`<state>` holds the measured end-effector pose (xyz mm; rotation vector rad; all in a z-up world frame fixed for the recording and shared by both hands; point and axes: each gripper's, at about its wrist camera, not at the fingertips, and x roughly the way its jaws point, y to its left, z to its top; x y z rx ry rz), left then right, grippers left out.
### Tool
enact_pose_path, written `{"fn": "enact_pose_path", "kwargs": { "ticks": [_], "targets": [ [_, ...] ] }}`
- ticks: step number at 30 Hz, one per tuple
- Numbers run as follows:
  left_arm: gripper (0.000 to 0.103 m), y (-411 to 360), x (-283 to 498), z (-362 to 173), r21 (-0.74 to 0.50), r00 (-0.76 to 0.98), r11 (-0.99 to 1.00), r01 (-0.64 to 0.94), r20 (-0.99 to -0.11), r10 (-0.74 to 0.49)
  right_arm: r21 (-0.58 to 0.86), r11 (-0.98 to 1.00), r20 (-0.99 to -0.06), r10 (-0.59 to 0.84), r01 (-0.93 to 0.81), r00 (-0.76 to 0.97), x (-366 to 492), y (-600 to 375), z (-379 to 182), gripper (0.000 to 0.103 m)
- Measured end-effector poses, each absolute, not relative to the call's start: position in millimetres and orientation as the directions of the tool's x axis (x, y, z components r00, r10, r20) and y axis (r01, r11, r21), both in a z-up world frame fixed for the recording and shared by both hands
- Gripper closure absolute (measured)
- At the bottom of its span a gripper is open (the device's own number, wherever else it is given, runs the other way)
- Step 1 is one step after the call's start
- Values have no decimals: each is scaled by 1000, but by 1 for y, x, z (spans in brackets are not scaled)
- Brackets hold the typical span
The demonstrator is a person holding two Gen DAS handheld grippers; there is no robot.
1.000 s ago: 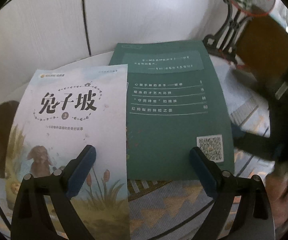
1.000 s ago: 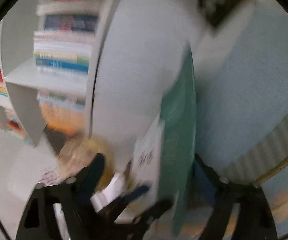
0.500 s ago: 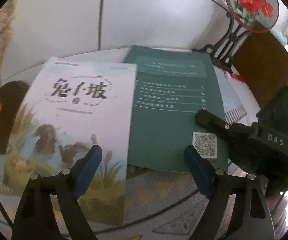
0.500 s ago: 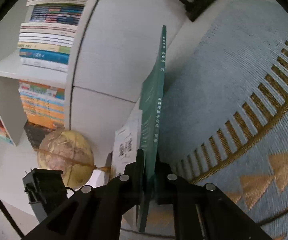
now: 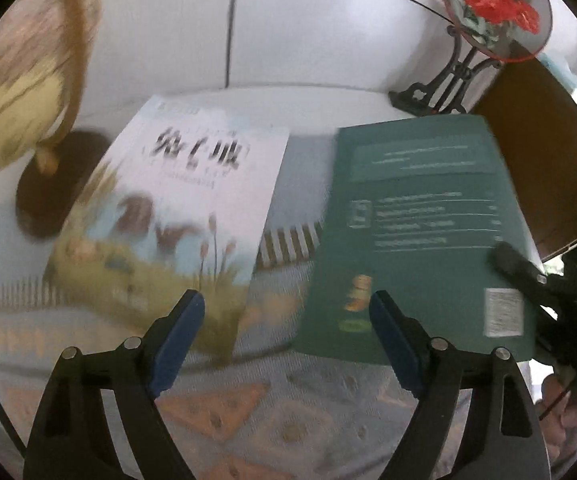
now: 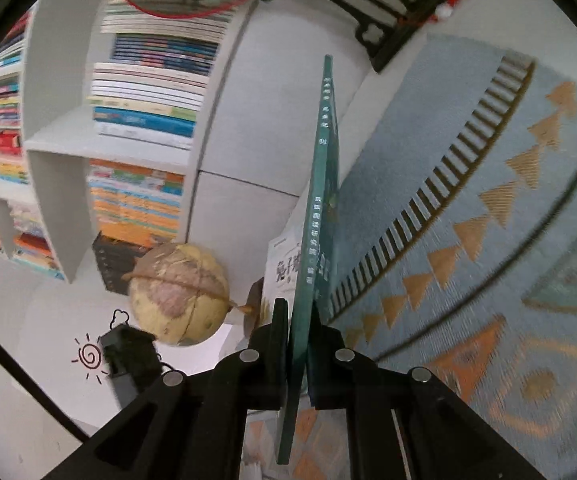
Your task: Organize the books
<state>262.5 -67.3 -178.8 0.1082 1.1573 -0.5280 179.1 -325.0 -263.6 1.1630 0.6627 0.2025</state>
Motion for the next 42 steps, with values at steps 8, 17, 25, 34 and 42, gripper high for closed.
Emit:
{"fn": "enact_pose_path", "kwargs": {
  "ticks": [8,17,25,34,42],
  "targets": [
    [20,-21,208,-149,-270,289,871,409,-867,-405,426,879,-706,177,212,686,117,-285,-149,96],
    [20,61,171,-161,-271,280,921,279,-895,-348,319,948,-838,278,9,469,104,-137,-186,97],
    [20,112,151,-185,-306,249,937,169,-907,-341,526,846,-760,512,-84,400,79,-98,-232,86],
    [20,80,127,-198,-321,257,929,182,-897,-360,443,896,-784,397,-19,477,72,-172,-229,47],
    [20,35,98,-224,-393,210,896,208,-877,-433,392,920,-813,357,-21,460,80,-215,-250,47]
  ]
}}
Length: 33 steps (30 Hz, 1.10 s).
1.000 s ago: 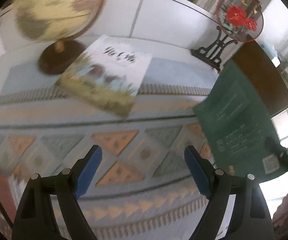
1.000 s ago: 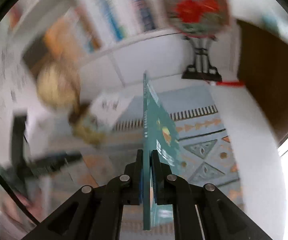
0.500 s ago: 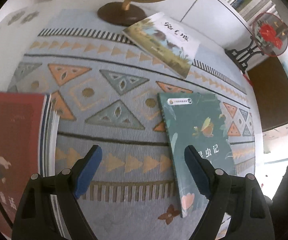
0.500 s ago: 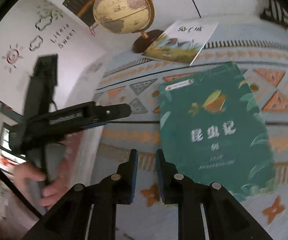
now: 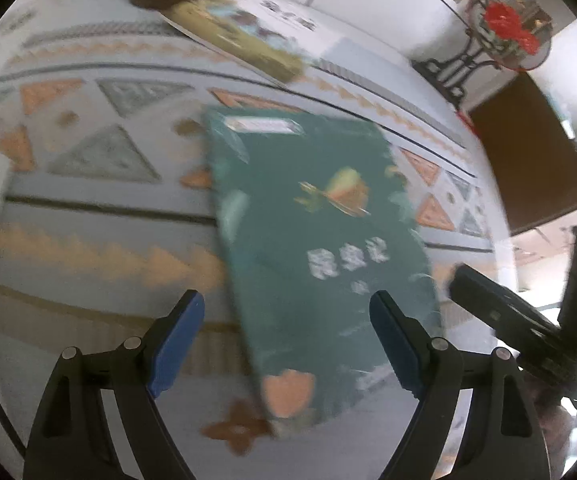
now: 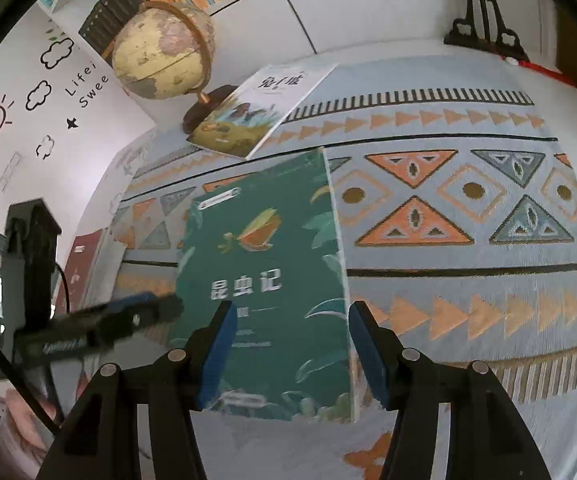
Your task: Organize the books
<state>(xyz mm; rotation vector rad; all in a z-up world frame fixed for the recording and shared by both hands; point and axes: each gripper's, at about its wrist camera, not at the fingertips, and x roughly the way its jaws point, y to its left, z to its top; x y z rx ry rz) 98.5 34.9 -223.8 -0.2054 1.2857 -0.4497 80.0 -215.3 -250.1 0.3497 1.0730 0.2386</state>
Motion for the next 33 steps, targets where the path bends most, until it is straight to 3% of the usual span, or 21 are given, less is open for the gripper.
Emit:
{"fn": "enact_pose_path", "kwargs": {
  "ticks": [7,14,16,20,23,25,27,30,33],
  "targets": [
    [18,15,90,-227,-344,222,912,225,-893,-392,430,903,-813,386,3,435,89,-217,-276,47],
    [18,26,94,-227,-421,220,888,188,-863,-455,508,861,-777,463,-11,426,90,-220,-279,43],
    [18,29,94,-228,-445,225,880,167,-852,-474,597,802,-727,530,21,437,90,-232,-282,43],
    [18,41,95,-225,-524,246,844,112,-809,-534,831,555,-473,739,-35,480,80,-258,-276,45],
    [18,45,94,-219,-561,273,822,96,-780,-564,797,603,-525,723,-38,449,81,-253,-278,47],
    [18,45,93,-214,-581,289,808,99,-760,-582,792,610,-548,710,1,442,82,-255,-287,61],
    [18,46,92,-210,-624,300,773,110,-721,-625,787,615,-568,700,38,433,83,-256,-297,82],
    [25,50,92,-206,-697,317,709,108,-652,-689,765,641,-597,675,54,433,80,-255,-305,90],
    [37,47,93,-209,-734,299,673,98,-623,-723,782,618,-583,681,78,443,81,-263,-309,90]
  ]
}}
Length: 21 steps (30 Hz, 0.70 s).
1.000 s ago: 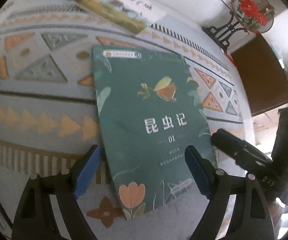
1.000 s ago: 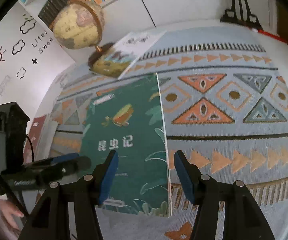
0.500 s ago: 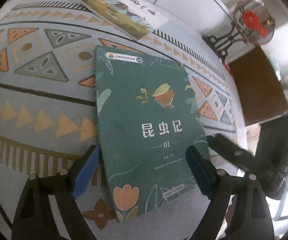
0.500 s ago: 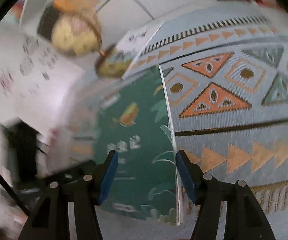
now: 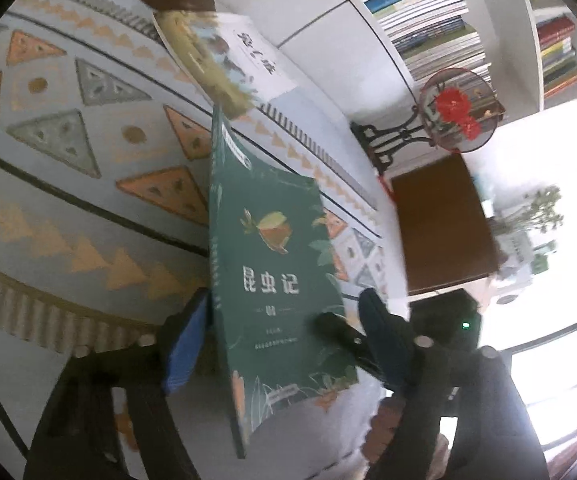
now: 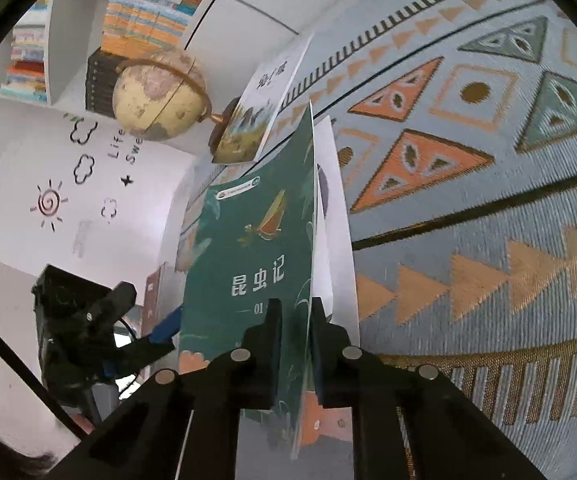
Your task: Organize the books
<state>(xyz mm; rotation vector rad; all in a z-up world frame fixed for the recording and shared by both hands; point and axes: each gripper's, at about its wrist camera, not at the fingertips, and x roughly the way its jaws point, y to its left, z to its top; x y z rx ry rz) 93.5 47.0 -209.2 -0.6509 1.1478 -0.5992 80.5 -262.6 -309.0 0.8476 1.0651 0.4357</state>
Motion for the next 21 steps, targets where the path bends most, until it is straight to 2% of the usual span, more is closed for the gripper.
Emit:
{"fn": "enact_pose_path", "kwargs": {
  "ticks": [3,5,7,13,21],
  "targets": [
    [55,35,93,-215,-715,279,691,111,-644,-712,774,626,-597,670,95,442,80,-266,-313,90],
    [75,26,94,-216,-623,292,771,133,-719,-631,781,616,-591,674,105,443,79,-269,-315,90],
    [82,21,95,-215,-534,309,833,146,-775,-551,762,638,-611,656,108,443,73,-269,-312,90],
    [82,2,89,-202,-313,349,908,277,-848,-399,759,650,-575,656,20,490,57,-257,-287,94],
    [82,32,89,-173,-347,364,898,271,-826,-430,734,669,-519,664,-119,538,47,-227,-232,94]
  ]
}}
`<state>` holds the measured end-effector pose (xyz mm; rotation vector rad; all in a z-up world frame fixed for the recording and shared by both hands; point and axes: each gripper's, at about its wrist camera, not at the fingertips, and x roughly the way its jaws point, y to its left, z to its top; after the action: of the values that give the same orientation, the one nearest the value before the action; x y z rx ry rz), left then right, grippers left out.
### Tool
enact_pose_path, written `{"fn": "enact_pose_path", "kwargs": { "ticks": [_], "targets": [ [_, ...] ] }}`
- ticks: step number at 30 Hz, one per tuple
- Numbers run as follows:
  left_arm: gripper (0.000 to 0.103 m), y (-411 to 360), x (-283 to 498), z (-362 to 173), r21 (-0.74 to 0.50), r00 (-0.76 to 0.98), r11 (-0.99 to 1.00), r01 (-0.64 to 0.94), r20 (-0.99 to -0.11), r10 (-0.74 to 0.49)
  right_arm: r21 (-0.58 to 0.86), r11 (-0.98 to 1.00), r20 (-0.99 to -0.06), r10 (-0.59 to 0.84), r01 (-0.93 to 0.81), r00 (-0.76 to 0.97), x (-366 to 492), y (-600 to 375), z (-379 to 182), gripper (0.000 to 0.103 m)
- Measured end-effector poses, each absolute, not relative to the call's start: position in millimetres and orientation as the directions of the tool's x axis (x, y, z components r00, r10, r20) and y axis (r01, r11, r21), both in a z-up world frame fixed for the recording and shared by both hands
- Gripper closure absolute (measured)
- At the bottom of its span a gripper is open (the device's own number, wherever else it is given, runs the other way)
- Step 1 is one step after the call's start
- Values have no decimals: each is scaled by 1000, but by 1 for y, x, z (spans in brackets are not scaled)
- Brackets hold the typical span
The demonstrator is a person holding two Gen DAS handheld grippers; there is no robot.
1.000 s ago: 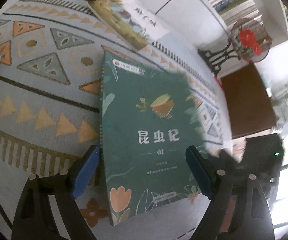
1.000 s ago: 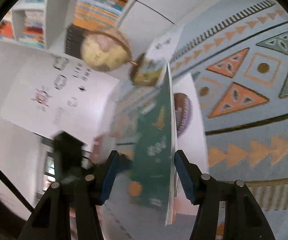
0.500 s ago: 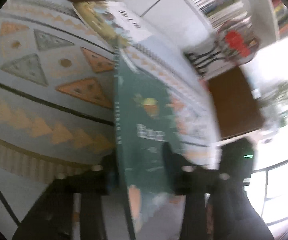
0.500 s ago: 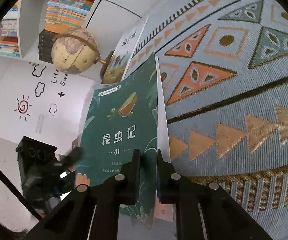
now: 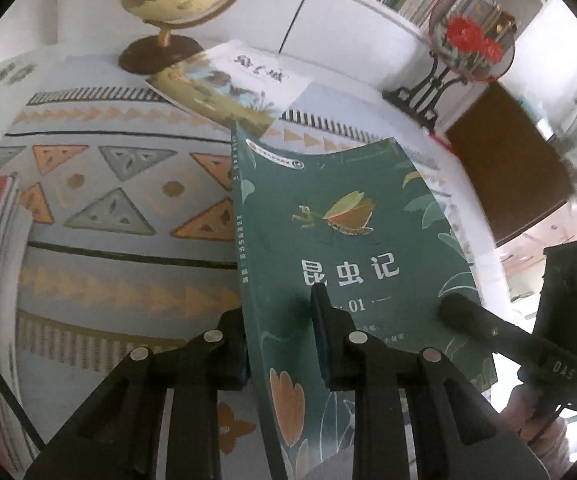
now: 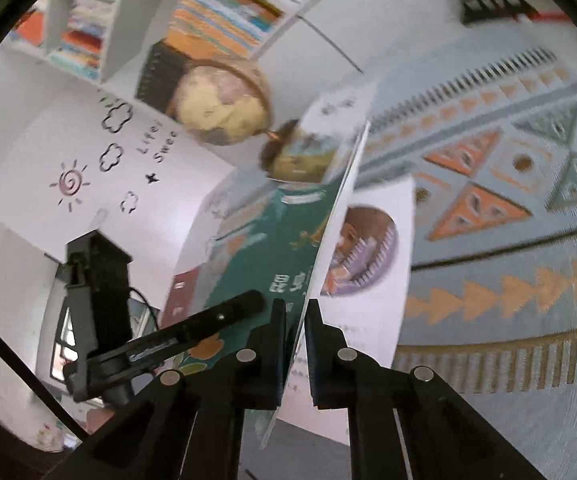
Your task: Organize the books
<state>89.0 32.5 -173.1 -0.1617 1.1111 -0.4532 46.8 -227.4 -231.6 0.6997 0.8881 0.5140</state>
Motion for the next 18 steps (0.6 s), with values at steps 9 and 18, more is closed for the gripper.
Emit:
{"fn": "enact_pose_path", "kwargs": {
  "ticks": [9,18],
  "targets": [
    [82,93,82,-106,-369,426,892,262,-785,-450,759,615,-412,707,-213,574,39,-171,-180,94],
    [82,193,68,-68,-321,527,927,192,-764,-374,781,535,-318,785,-322,532,53,-65,-150,94]
  ]
}}
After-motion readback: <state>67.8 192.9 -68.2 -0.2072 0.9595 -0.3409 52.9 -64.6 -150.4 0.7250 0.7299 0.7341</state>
